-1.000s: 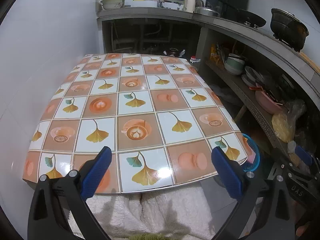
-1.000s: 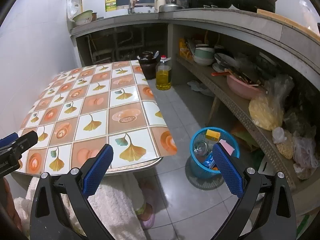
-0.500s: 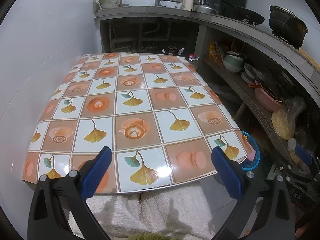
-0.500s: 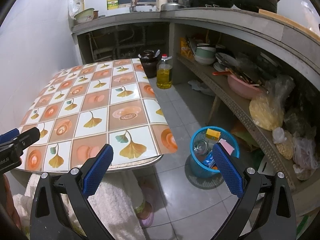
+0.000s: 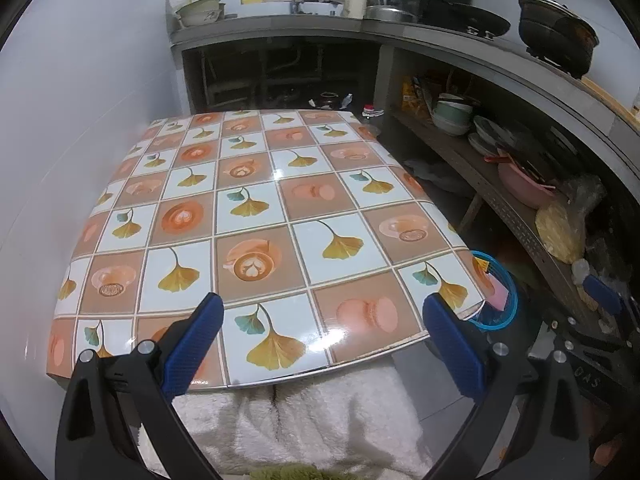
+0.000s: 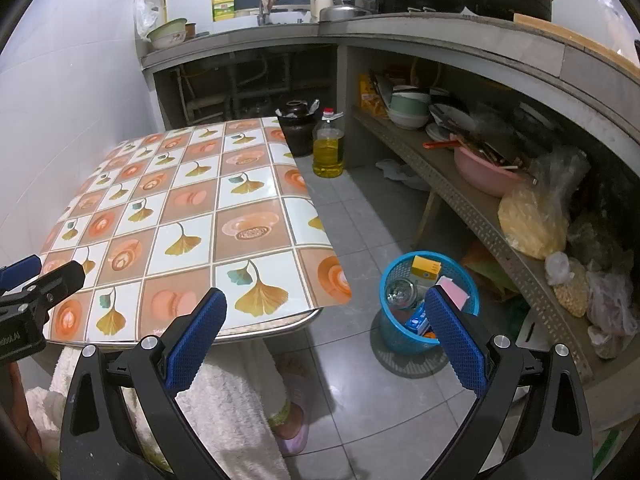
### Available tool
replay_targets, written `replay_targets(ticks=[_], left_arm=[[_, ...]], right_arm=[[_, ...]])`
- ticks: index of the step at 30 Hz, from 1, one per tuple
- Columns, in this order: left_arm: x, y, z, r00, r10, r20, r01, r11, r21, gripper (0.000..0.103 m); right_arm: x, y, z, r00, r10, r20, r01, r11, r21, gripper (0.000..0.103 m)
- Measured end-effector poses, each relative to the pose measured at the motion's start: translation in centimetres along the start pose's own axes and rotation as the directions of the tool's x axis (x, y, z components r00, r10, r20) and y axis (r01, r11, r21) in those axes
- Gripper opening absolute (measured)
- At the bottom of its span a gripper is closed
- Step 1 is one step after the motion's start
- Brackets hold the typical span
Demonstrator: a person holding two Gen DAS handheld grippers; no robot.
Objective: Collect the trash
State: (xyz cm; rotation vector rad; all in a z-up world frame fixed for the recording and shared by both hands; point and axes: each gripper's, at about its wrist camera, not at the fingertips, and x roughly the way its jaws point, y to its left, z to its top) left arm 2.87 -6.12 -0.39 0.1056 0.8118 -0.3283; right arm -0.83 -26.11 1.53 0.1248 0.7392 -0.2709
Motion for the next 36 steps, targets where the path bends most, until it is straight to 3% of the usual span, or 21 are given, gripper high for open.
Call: replay_targets(ticks=[36], left_arm=[[-0.5,0.9,-0.1,0.999,0.034,-0.001,-0.034,0.999,-0.038,0.098]], right_arm=[[-0.3,0.2,0.6,1.0,0.023,0.011,-0.022,0.999,-0.046,0.095]])
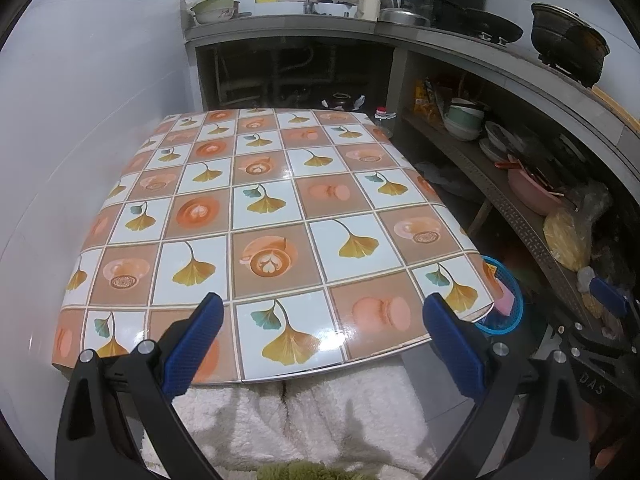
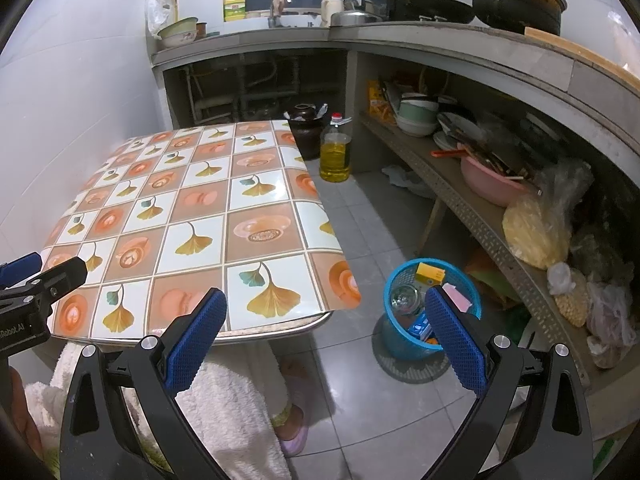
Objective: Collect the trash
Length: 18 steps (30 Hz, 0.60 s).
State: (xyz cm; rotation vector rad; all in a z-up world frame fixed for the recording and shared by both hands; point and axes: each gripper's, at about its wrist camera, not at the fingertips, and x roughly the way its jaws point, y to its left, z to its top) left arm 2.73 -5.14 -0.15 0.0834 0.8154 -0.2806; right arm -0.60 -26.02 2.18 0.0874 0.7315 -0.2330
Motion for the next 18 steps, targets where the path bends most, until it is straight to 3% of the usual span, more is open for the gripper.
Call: replay_targets(ticks=[18], left_arm=[[-0.02,0.21,0.02,1.0,0.005,-0.009,-0.005,1.0,-0.005,0.098]], right_arm=[[0.08,0.03,-0.04,1.0,0.003,0.001,-0.003,1.0,-0.004,0.095]])
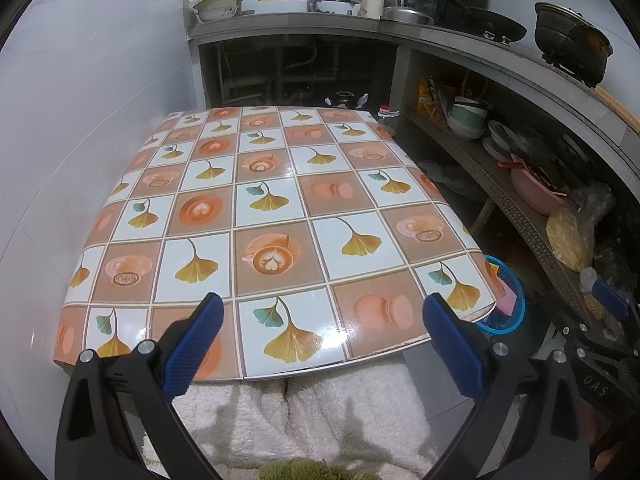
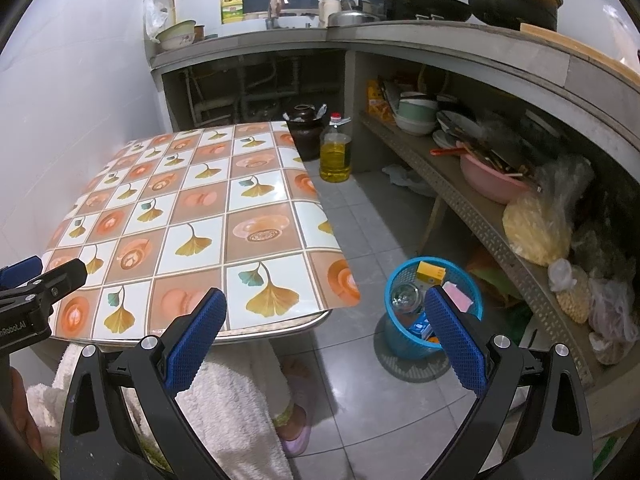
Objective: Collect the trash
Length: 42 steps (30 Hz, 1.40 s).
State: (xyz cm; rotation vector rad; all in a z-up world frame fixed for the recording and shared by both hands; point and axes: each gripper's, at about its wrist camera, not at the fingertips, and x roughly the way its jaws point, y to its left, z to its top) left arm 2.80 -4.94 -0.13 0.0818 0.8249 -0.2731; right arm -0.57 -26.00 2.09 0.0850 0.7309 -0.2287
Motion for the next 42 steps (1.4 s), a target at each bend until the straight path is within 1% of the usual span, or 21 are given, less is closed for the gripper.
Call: replay_targets(ticks=[42], left_arm=[[0.14,0.32,-0.33,1.0,0.001,-0.01,-0.001,1.0,-0.005,0.098]], right_arm=[[-0.03,0.42,-0.07,1.0,-0.004,0.0,0.004,1.0,0.003,0.095]])
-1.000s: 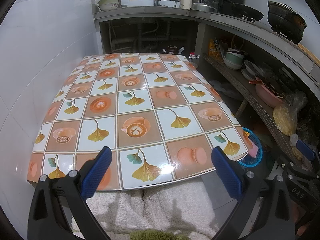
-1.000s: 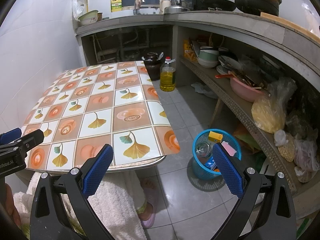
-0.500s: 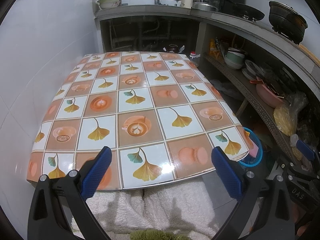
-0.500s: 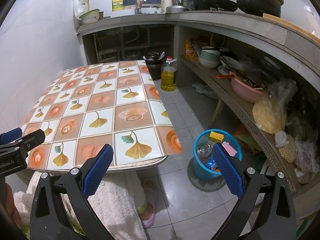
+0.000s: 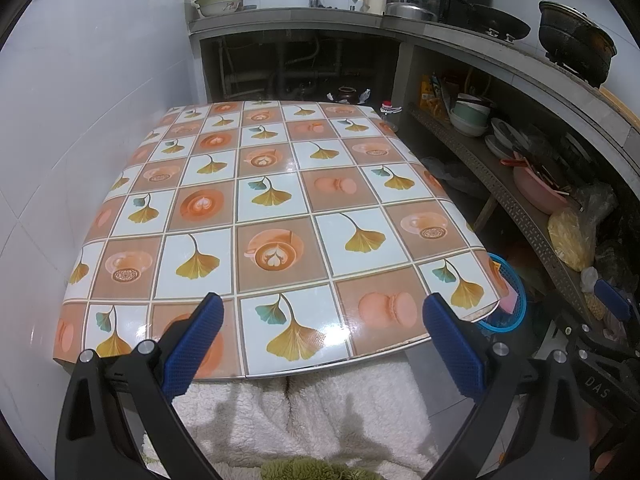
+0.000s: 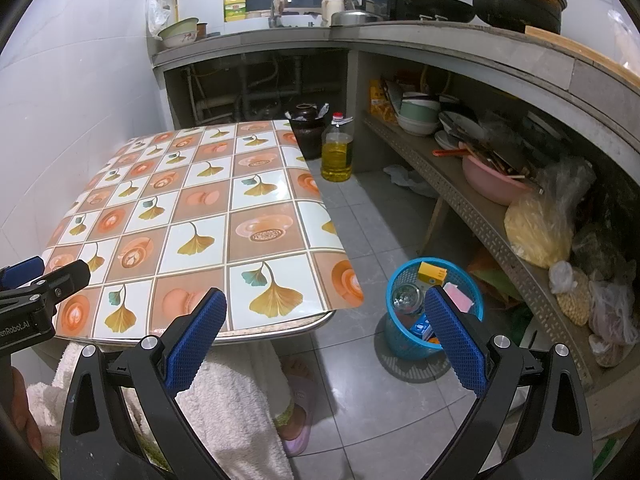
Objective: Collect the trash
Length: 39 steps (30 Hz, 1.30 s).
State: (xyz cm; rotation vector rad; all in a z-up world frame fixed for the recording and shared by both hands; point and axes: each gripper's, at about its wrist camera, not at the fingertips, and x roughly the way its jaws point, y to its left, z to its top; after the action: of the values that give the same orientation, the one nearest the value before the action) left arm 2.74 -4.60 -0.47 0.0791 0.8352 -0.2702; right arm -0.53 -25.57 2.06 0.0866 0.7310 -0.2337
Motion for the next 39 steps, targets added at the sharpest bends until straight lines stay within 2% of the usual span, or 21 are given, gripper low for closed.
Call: replay_targets(ticks=[39], left_arm=[[0.03,-0.08,0.09,1.0,0.0,-0.001,0.0,1.0,0.0,0.098]], right_arm=[[0.05,0.09,-0.17,1.0,0.002,-0.002,-0.002,1.0,0.004,0.095]])
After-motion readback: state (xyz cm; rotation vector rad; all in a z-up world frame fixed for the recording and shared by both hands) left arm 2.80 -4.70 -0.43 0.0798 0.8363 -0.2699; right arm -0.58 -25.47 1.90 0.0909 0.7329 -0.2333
